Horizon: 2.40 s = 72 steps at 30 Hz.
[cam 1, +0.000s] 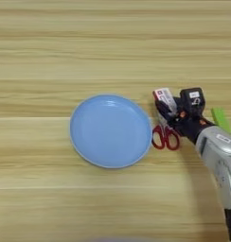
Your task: Move the objects on the table
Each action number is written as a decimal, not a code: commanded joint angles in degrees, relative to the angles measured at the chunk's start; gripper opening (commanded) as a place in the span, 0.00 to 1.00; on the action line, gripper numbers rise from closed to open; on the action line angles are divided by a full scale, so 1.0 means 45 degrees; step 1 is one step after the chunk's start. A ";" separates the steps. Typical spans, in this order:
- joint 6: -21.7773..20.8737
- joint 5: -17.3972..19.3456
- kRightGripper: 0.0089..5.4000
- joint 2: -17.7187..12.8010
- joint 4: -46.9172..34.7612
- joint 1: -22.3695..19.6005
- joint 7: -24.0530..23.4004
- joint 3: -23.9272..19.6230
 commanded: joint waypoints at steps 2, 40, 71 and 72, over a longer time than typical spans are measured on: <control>-0.0940 -0.0066 0.39 -0.0648 0.0078 -0.0850 -0.0288 -0.0641; -0.2836 -0.0053 0.39 -0.3235 0.3966 -0.1336 -0.0797 -0.4141; -0.4943 -0.0556 0.54 -0.3850 0.9006 -0.2353 -0.0799 -0.3343; -0.4924 -0.0531 0.58 -0.3841 0.8937 -0.2332 -0.0785 -0.3338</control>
